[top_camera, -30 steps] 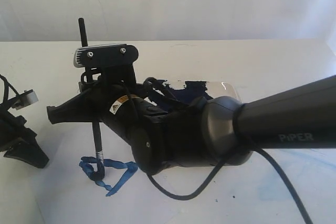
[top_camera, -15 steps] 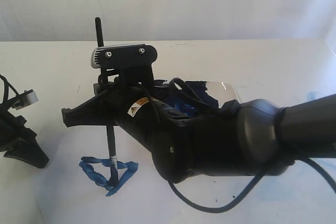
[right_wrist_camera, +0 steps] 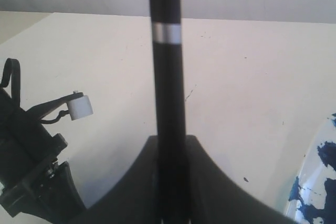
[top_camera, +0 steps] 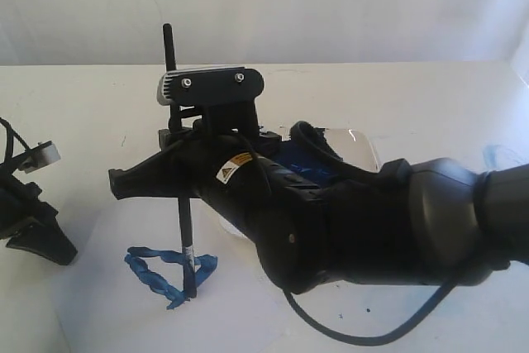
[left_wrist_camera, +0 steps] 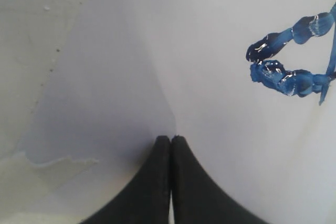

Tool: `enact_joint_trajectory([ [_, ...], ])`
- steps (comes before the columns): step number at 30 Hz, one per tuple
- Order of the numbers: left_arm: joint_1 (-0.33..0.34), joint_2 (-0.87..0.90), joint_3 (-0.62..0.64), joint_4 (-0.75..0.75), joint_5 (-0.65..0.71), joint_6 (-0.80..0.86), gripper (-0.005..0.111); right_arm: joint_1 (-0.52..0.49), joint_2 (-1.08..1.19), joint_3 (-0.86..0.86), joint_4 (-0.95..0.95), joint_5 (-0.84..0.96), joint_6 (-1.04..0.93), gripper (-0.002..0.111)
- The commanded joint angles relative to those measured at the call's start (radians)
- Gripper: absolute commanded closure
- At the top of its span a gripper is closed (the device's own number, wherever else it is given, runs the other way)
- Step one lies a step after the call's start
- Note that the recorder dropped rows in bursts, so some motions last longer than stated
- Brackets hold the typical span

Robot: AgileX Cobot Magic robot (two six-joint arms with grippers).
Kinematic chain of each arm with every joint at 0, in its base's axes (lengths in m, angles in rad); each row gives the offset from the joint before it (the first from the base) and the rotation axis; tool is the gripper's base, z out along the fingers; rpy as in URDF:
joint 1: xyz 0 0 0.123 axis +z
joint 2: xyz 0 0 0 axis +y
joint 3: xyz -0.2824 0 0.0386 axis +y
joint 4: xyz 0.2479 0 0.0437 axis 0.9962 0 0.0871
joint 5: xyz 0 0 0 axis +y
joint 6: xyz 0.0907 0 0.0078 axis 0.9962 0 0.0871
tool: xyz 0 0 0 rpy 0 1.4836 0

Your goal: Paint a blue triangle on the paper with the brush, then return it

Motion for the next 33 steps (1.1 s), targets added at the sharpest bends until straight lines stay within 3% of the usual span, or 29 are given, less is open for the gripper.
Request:
enact_joint_trajectory([
  [1, 0.0, 0.004, 0.007, -0.008, 0.018, 0.002, 0.107, 0.0, -0.026, 0.005, 0.02, -0.03, -0.018, 0.108],
  [11, 0.0, 0.004, 0.007, -0.008, 0.018, 0.002, 0.107, 0.0, -0.112, 0.005, 0.02, -0.055, -0.047, 0.108],
  [17, 0.0, 0.004, 0.007, -0.011, 0.019, 0.002, 0.107, -0.017, -0.213, 0.005, 0.02, -0.014, -0.167, 0.108],
  [28, 0.0, 0.004, 0.007, -0.02, 0.021, 0.002, 0.107, -0.31, -0.473, 0.005, -0.112, 0.393, -0.174, 0.108],
  [33, 0.0, 0.004, 0.007, -0.02, 0.017, 0.002, 0.107, -0.323, -0.5, 0.005, -0.217, 0.56, -0.174, 0.108],
])
